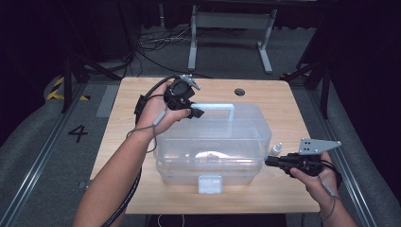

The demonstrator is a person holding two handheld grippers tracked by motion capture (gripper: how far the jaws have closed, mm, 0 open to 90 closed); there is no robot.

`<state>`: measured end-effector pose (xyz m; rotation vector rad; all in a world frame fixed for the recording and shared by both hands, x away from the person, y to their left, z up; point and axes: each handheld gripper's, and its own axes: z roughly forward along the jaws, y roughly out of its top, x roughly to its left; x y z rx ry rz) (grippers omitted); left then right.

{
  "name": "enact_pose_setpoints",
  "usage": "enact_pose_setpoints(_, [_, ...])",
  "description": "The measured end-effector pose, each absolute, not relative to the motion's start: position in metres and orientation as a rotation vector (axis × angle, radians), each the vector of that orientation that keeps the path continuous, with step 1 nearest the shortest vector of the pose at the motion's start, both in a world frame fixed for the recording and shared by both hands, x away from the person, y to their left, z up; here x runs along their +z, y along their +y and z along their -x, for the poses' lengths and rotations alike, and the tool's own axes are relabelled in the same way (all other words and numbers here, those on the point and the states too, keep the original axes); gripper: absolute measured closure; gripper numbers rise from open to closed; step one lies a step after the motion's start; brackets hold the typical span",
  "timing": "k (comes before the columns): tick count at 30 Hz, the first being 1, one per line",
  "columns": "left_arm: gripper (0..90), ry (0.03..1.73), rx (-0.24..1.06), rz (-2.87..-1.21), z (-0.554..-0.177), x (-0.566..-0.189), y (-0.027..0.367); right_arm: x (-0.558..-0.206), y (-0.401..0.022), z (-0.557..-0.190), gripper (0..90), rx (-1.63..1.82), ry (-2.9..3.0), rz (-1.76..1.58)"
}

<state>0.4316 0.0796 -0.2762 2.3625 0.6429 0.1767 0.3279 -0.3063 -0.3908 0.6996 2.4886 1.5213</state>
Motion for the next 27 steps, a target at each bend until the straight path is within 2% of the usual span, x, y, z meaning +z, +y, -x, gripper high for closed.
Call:
enact_pose_setpoints(4, [69.3,0.632,0.151,-2.358,-0.430,-0.276,0.081,-0.391,-0.306,-0.327,90.0,1.515,2.491,-0.702])
enact_pose_setpoints(7, [52.0,0.612,0.169,-2.326,-0.422,-0.270,0.085,-0.392,-0.306,-0.327,90.0,1.513,2.492,-0.703])
enact_pose_setpoints(9, [47.3,0.607,0.212,-2.328,-0.418,-0.267,0.088,-0.392,-0.306,-0.327,90.0,1.511,2.494,-0.702])
enact_pose_setpoints(17, [47.5,0.605,0.262,-2.262,-0.401,-0.253,0.105,-0.389,-0.304,-0.328,90.0,1.502,2.484,-0.702])
enact_pose_setpoints(21, [51.7,0.635,0.241,-2.186,-0.387,-0.246,0.115,-0.386,-0.303,-0.330,90.0,1.512,2.470,-0.700])
enact_pose_setpoints(27, [54.7,0.628,0.254,-2.174,-0.373,-0.244,0.120,-0.380,-0.299,-0.334,90.0,1.526,2.455,-0.695])
